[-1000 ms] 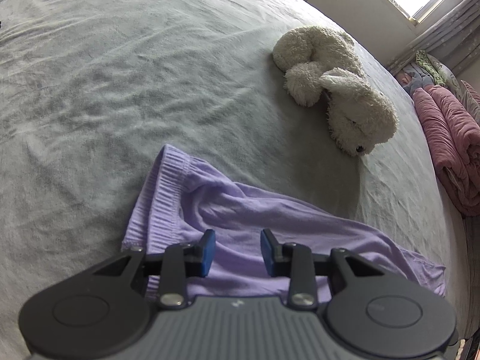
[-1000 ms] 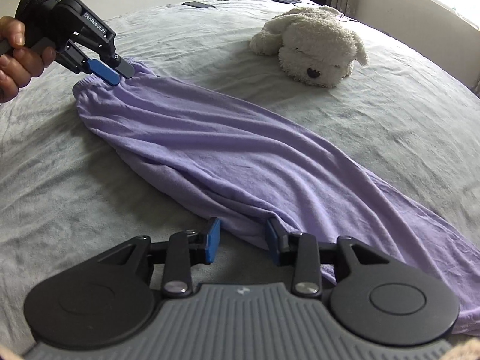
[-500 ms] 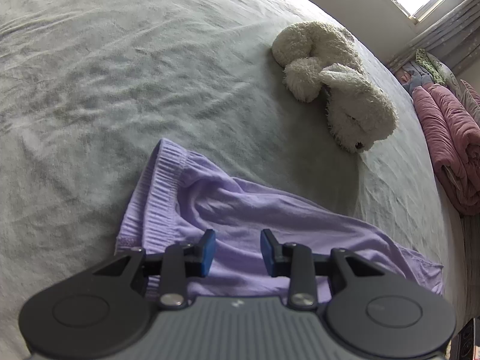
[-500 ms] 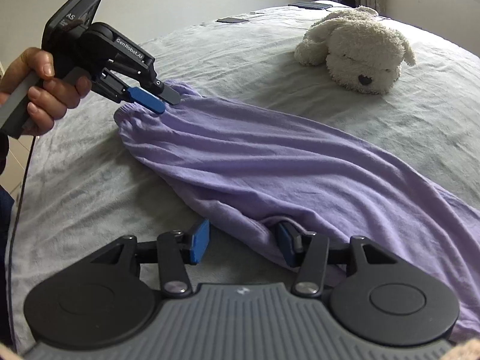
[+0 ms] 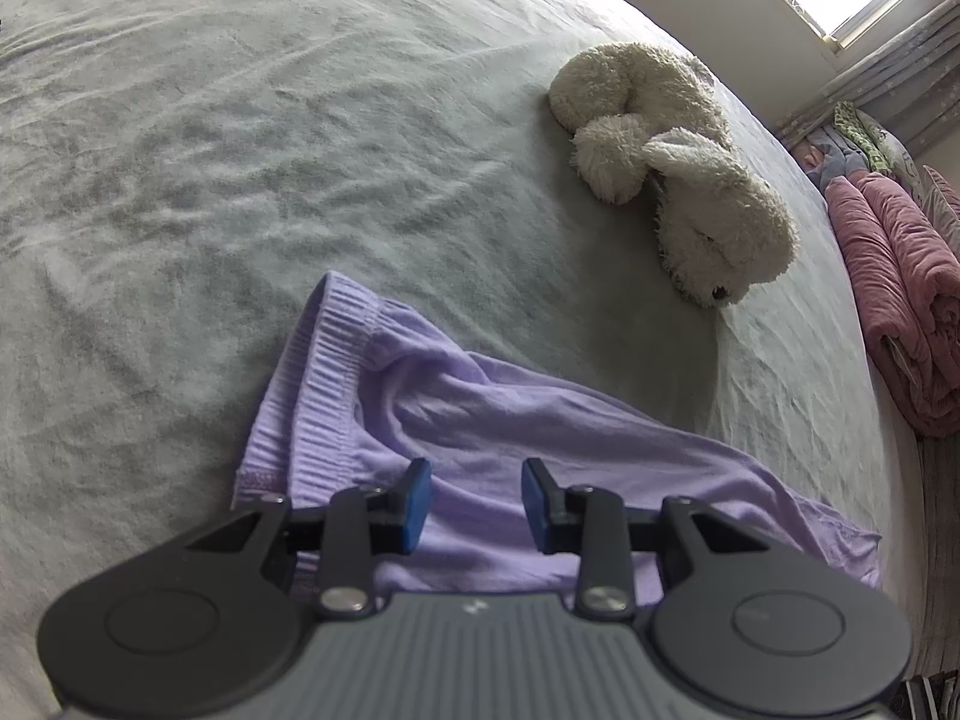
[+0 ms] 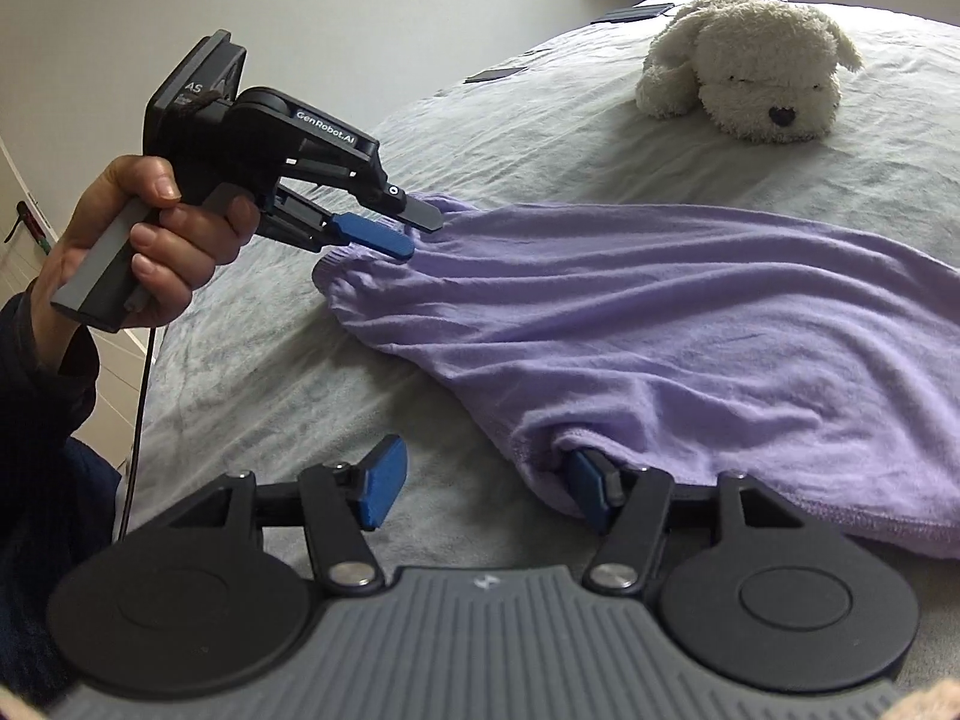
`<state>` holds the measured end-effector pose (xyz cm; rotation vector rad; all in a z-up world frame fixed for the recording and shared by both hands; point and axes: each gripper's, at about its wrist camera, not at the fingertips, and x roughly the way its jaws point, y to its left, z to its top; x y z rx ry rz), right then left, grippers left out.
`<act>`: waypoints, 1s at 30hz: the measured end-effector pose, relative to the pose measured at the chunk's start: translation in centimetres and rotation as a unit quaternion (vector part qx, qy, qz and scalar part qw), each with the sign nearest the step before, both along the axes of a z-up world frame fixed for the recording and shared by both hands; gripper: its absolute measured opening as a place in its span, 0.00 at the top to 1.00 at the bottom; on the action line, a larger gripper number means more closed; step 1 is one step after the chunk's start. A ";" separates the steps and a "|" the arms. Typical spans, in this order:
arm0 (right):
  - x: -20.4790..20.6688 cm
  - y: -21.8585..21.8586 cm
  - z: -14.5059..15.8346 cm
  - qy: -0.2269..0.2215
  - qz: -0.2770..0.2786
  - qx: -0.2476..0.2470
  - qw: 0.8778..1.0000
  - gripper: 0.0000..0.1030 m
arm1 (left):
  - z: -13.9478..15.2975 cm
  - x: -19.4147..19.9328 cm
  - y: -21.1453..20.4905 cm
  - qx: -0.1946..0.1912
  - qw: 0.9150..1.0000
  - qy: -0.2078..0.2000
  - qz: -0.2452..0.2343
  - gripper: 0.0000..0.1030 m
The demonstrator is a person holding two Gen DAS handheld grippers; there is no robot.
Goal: Fold clothes
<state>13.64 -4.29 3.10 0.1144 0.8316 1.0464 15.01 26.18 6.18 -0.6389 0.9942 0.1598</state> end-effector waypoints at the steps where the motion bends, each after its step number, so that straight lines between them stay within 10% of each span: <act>1: 0.2 -0.2 0.0 0.008 -0.021 0.019 1.000 0.39 | 0.0 0.0 0.1 0.000 1.000 0.000 0.002 0.67; 7: 0.0 -0.6 -1.4 0.059 -0.065 0.087 0.992 0.40 | -0.2 -0.1 0.3 -0.002 1.000 0.003 0.004 0.67; 17: -0.1 -3.9 -1.0 0.114 -0.078 0.191 0.972 0.72 | -0.3 0.0 0.5 -0.004 1.000 0.004 0.006 0.67; 30: -0.4 -5.9 -1.9 0.127 -0.101 0.168 0.972 0.72 | -0.6 0.1 0.6 0.001 1.000 0.013 0.007 0.67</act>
